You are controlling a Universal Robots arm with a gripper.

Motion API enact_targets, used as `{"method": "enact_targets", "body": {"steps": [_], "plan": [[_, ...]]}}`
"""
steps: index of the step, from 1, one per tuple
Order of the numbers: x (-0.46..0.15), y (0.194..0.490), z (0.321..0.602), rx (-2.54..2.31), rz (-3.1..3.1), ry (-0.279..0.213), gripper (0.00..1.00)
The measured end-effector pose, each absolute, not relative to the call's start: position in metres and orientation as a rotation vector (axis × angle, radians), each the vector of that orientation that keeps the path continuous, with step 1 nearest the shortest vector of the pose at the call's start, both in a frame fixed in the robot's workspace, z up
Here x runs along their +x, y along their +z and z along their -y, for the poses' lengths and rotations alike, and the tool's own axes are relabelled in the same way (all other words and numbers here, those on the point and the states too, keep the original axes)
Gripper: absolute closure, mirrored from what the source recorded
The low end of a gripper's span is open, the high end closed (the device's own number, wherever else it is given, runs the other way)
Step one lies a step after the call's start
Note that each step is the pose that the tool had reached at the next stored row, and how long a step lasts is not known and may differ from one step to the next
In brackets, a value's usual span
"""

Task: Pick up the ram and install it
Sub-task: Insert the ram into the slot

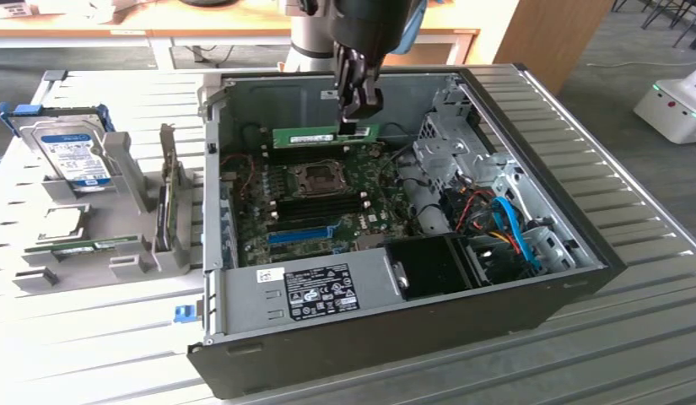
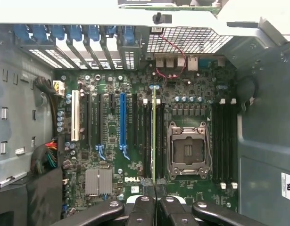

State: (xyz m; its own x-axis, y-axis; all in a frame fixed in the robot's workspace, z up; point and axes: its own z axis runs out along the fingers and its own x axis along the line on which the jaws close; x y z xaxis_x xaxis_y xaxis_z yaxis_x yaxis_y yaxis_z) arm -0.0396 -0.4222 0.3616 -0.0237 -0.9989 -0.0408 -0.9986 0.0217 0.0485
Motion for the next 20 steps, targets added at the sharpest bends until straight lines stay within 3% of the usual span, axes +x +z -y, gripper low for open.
{"method": "enact_targets", "body": {"steps": [20], "plan": [[-0.04,0.339,0.422,2.192,2.242,-0.099,0.88]]}}
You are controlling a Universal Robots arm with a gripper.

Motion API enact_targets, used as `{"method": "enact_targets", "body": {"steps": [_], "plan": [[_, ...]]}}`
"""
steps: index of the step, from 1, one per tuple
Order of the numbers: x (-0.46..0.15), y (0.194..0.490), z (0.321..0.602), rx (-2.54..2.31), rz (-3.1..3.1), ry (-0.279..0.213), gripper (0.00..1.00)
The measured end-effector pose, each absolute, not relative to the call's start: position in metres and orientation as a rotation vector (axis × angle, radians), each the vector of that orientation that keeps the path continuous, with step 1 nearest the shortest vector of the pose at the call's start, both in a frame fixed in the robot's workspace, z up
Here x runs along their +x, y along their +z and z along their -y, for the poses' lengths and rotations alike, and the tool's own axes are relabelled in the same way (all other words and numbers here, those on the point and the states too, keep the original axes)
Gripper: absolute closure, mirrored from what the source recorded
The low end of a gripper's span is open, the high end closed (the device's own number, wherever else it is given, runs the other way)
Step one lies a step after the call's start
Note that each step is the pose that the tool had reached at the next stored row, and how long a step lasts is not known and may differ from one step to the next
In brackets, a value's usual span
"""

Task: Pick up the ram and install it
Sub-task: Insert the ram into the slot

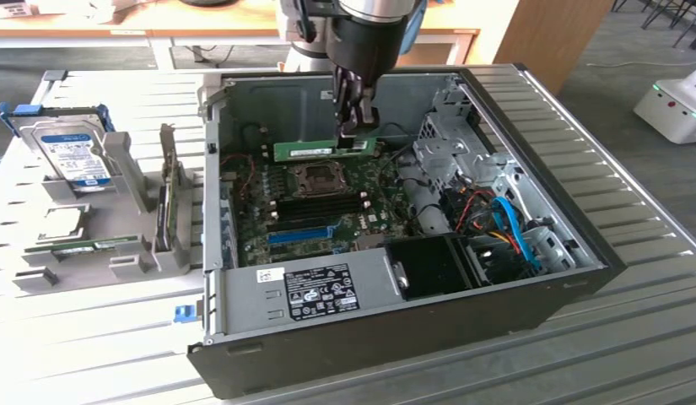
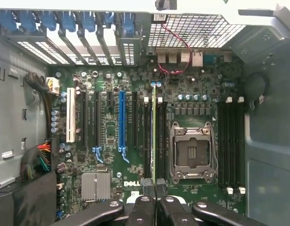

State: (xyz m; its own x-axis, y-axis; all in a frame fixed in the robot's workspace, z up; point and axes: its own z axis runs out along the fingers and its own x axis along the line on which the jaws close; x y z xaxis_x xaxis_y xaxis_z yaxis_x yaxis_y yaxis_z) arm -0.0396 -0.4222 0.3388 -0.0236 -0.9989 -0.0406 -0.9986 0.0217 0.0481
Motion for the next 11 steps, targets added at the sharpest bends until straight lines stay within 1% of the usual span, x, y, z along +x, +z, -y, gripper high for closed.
{"method": "enact_targets", "body": {"steps": [11], "plan": [[-0.04,0.327,0.422,2.192,2.242,-0.099,0.88]]}}
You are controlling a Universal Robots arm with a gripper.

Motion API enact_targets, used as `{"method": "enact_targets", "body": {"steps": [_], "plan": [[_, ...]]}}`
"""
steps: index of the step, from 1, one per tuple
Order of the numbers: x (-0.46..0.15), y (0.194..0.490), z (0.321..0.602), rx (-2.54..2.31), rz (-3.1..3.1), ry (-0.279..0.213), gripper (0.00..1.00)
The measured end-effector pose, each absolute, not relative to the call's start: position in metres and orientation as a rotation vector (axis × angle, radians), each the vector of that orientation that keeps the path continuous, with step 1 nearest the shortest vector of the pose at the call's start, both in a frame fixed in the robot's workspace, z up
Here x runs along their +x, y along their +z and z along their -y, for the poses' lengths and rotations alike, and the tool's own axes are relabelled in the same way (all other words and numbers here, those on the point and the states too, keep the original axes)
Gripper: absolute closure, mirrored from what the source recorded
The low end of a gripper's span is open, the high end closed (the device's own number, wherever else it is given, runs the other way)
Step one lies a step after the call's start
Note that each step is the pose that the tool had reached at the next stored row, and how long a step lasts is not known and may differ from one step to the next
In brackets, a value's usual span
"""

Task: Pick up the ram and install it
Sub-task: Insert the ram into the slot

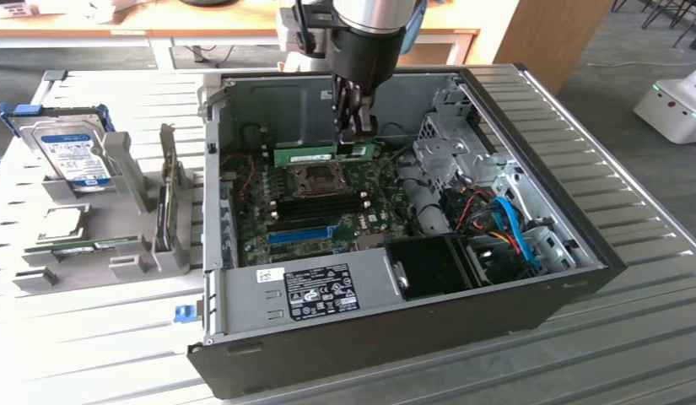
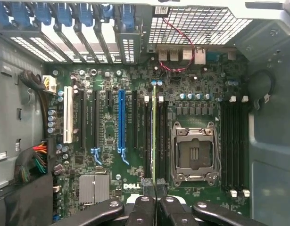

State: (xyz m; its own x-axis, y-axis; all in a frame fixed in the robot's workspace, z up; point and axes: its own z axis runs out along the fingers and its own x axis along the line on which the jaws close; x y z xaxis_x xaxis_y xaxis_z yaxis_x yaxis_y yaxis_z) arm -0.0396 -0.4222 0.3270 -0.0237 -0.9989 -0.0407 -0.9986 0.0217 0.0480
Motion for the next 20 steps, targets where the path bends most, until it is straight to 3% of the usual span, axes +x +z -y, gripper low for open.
{"method": "enact_targets", "body": {"steps": [20], "plan": [[-0.04,0.303,0.422,2.192,2.242,-0.098,0.88]]}}
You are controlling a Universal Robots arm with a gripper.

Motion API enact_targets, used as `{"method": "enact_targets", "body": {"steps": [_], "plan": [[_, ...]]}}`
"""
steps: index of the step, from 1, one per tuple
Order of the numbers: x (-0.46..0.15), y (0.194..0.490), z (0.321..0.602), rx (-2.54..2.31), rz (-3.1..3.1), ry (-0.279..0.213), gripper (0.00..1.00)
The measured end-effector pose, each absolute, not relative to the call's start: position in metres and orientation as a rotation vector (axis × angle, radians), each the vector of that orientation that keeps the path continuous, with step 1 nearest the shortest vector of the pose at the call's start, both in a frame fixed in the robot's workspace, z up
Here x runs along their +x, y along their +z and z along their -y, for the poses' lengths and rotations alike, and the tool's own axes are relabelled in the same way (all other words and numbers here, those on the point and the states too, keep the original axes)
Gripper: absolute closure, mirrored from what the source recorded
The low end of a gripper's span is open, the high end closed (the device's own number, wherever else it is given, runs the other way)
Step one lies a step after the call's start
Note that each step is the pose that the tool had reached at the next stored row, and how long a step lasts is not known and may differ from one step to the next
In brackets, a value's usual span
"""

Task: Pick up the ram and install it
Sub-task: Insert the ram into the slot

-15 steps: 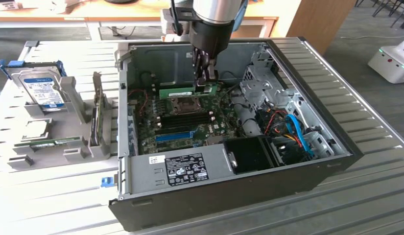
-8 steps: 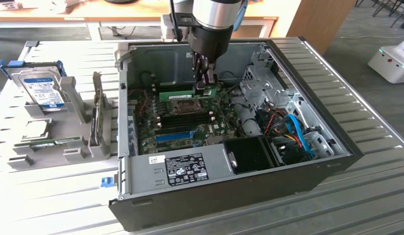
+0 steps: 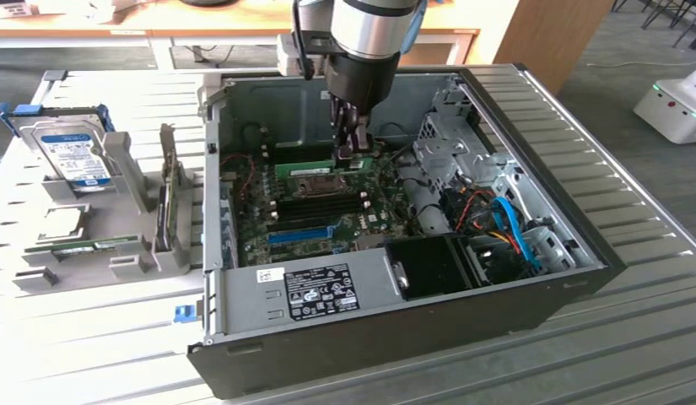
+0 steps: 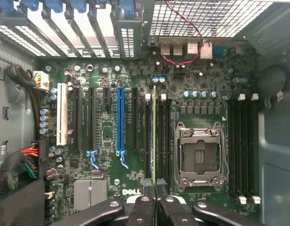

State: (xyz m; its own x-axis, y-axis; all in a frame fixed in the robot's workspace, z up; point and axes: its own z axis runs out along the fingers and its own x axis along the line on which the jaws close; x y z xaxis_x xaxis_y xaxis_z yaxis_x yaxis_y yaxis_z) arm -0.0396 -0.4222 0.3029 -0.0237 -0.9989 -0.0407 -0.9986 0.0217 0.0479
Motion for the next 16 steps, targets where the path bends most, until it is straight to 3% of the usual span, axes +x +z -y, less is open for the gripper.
{"method": "enact_targets", "body": {"steps": [16], "plan": [[-0.04,0.287,0.422,2.192,2.242,-0.098,0.88]]}}
